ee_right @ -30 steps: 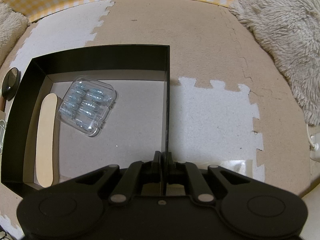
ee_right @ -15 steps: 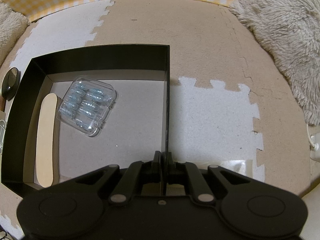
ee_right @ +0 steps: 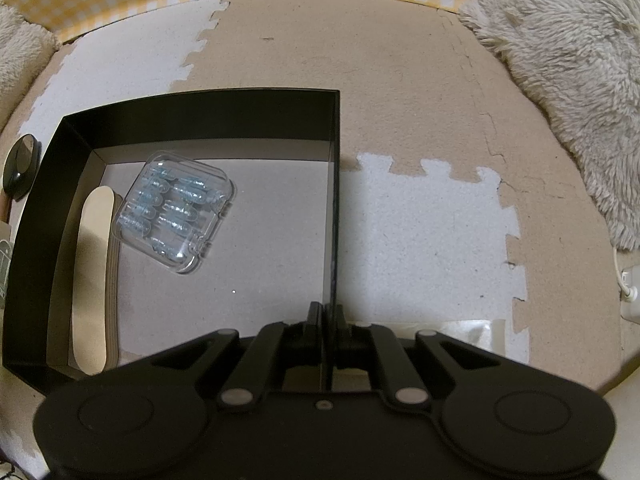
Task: Organize rigid objects
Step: 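Carry the mint-green container with the left tool into the tray and release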
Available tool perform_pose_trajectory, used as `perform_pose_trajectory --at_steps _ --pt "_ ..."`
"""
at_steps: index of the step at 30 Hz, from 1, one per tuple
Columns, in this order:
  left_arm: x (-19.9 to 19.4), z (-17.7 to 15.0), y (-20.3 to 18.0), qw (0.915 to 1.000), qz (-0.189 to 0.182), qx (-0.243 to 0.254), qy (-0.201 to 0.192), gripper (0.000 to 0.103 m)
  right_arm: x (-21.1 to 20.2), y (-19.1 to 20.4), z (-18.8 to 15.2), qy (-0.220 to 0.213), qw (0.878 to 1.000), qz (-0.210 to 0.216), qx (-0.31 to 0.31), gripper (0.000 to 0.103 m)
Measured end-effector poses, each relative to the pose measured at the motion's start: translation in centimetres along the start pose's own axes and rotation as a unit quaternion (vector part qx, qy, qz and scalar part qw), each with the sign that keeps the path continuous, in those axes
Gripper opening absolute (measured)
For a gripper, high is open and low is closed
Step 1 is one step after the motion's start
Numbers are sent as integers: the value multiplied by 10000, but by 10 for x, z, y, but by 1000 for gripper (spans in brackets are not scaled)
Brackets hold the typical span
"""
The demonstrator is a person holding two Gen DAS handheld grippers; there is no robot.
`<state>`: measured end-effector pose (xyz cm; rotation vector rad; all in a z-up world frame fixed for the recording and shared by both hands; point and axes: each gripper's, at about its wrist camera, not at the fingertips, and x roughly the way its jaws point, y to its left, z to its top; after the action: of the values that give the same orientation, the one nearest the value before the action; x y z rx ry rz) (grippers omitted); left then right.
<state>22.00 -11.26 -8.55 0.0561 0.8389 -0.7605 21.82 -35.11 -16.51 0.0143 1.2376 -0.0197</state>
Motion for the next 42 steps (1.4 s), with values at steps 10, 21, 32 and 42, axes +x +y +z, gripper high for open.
perform_pose_trajectory --at_steps 10,21,32,42 --pt "72 -20 -42 9967 -231 427 649 50 0 0 0 -4 10000 -1 1 7" --pt "100 -26 -44 9897 388 899 1040 50 0 0 0 -2 10000 17 22 6" --pt "98 -25 -50 9901 328 957 970 77 0 0 0 -5 10000 20 27 6" --pt "88 -20 -43 9936 160 539 975 80 0 0 0 -8 10000 30 35 6"
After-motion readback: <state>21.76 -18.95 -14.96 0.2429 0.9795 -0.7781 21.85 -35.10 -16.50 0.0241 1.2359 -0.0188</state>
